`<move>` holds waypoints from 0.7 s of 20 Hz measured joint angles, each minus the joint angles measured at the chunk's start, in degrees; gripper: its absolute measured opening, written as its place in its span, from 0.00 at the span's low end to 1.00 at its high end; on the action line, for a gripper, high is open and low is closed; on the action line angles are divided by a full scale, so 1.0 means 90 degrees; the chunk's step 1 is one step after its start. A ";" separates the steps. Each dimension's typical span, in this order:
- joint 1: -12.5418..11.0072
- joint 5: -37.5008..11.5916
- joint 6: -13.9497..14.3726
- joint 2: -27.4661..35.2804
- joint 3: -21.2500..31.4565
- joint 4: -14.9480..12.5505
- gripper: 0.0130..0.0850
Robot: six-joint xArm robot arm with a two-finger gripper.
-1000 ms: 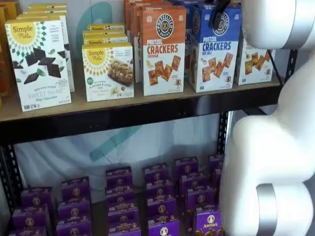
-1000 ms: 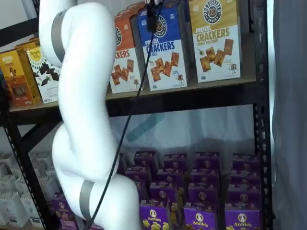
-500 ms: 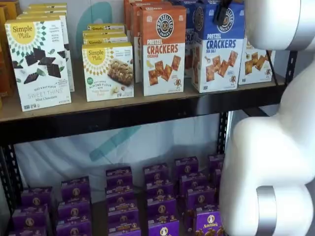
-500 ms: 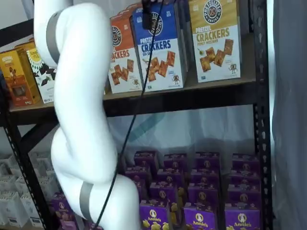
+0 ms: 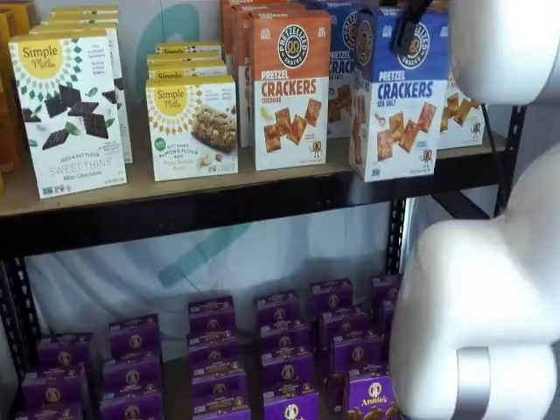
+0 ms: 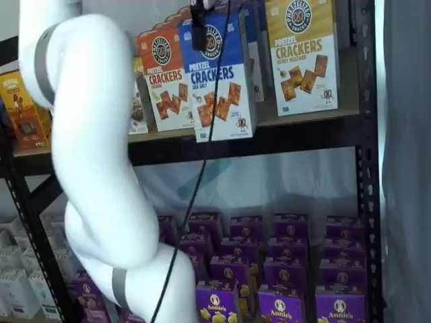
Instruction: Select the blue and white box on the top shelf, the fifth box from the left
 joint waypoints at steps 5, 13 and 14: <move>-0.0132 0.0082 -0.0206 -0.0504 0.0627 -0.0110 0.61; -0.0383 0.0006 -0.0523 -0.1033 0.1405 -0.0151 0.61; -0.0408 -0.0019 -0.0548 -0.1076 0.1469 -0.0142 0.61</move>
